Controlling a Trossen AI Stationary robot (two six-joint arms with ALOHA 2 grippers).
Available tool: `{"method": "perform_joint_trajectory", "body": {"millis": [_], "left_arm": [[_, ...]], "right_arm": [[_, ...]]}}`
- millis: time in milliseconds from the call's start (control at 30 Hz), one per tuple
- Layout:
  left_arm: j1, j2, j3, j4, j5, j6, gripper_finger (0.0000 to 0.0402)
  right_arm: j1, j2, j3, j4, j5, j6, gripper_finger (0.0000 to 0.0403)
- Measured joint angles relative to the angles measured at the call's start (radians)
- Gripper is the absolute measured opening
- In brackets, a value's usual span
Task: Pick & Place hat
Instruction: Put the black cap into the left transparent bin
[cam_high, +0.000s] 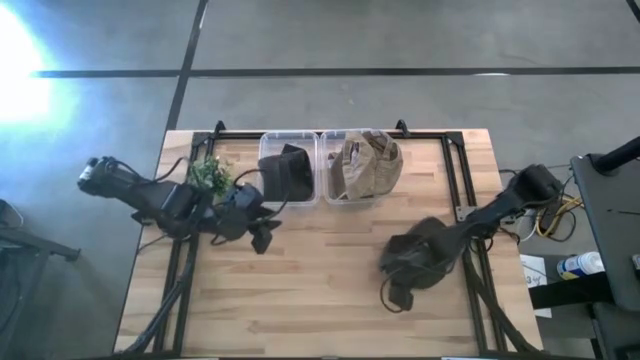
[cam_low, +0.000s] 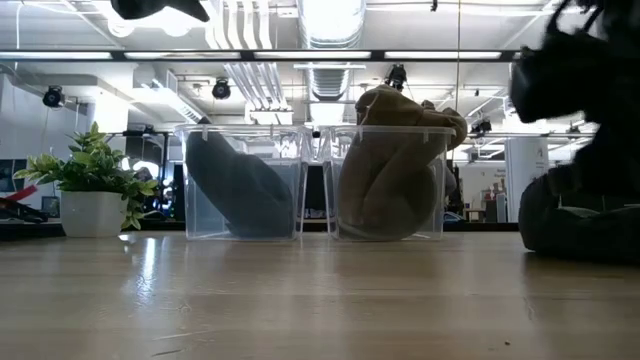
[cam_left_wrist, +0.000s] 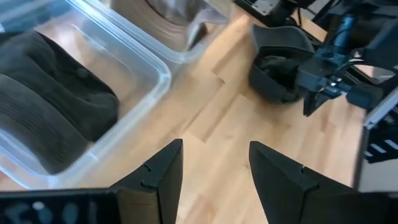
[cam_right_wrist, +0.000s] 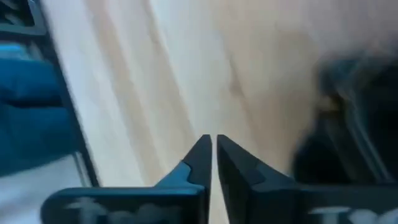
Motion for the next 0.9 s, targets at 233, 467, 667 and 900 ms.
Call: {"method": "perform_joint_trajectory", "body": {"millis": [233,467,667,900], "left_arm": [[-0.114,0.000,0.000,0.000,-0.028,-0.085,0.0177],[-0.252,0.006,-0.024,0.002,-0.173,-0.167,0.0177],[-0.301,0.007,-0.094,0.028,-0.220,-0.271,0.0177],[-0.315,0.008,-0.151,0.106,-0.219,-0.288,0.0177]], "right_arm": [[-0.060,-0.008,0.112,0.061,0.030,-0.053,0.0009],[-0.099,-0.056,0.339,-0.435,0.206,-0.186,0.0009],[-0.100,-0.042,0.493,-1.057,0.366,-0.148,0.0009],[-0.097,-0.004,0.306,-1.097,0.155,-0.005,0.0009]]}}
